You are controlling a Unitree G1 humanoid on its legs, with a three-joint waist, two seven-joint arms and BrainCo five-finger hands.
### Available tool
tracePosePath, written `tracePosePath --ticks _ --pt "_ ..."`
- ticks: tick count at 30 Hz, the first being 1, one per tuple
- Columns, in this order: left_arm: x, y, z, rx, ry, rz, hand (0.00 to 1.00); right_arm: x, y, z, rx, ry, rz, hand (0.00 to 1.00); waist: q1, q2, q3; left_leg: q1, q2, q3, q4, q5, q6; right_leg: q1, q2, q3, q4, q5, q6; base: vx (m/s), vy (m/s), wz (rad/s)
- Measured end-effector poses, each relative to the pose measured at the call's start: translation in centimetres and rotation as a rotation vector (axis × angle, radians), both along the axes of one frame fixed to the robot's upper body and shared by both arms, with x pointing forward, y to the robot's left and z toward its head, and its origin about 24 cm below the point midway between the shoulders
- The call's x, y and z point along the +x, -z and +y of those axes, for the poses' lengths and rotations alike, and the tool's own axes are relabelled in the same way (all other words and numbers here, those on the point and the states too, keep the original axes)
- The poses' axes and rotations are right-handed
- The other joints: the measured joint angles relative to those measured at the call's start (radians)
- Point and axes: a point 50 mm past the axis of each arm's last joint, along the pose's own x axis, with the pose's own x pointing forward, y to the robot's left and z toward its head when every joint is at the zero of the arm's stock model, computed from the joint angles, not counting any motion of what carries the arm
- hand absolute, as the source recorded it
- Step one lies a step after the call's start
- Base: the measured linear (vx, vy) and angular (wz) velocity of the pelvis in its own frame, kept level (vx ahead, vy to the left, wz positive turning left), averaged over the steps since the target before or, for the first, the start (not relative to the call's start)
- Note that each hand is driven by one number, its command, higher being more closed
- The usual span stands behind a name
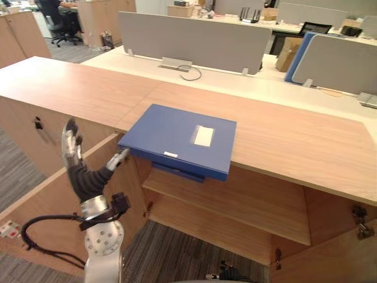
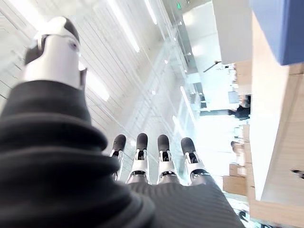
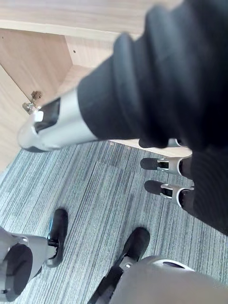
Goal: Walk over to the cabinet, pick up the folder, carry it to the office cabinet, place the folder inside the office cabinet, then close the office cabinet door
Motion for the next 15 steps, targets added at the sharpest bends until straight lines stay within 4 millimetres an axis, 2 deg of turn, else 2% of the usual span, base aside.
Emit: tracePosePath --ticks 1,4,9,13,15 --pt "0.4 0.0 -0.5 0.095 0.002 0.000 0.00 0.1 0.0 0.1 -0.001 -0.018 -0.002 0.00 -0.010 0.003 -0.004 0.003 0.001 0.013 -0.004 0.000 0.000 -0.002 0.003 0.014 -0.011 0.008 -0.001 -0.05 0.020 -0.39" --pt "1.3 0.4 -0.8 0.219 -0.056 0.010 0.00 0.2 0.0 0.1 0.003 -0.022 -0.009 0.00 -0.025 0.005 -0.009 0.004 0.007 0.037 -0.009 0.000 0.000 -0.021 0.012 0.048 -0.019 0.018 -0.007 -0.05 0.008 -0.35" --pt "3.5 3.4 -0.4 0.464 -0.102 0.154 0.00 0.7 -0.1 -0.3 -0.014 -0.029 -0.014 0.00 -0.051 0.012 -0.009 0.010 0.008 0.049 -0.039 0.012 0.001 -0.031 0.030 0.063 -0.029 0.030 -0.015 -0.01 -0.017 -0.10" --pt "4.1 5.2 -0.4 0.496 -0.093 0.233 0.00 0.8 -0.1 -1.6 -0.037 0.009 -0.014 0.00 -0.054 0.026 0.000 0.023 0.000 0.049 -0.057 0.016 0.007 -0.030 0.025 0.063 -0.031 0.031 -0.015 -0.01 0.010 0.00" --pt "4.3 6.5 -0.2 0.550 -0.087 0.290 0.00 1.0 -0.1 -2.2 -0.058 -0.006 -0.017 0.00 -0.065 0.033 0.004 0.028 -0.006 0.048 -0.065 0.018 0.009 -0.030 0.019 0.062 -0.035 0.033 -0.012 -0.03 0.046 0.02"
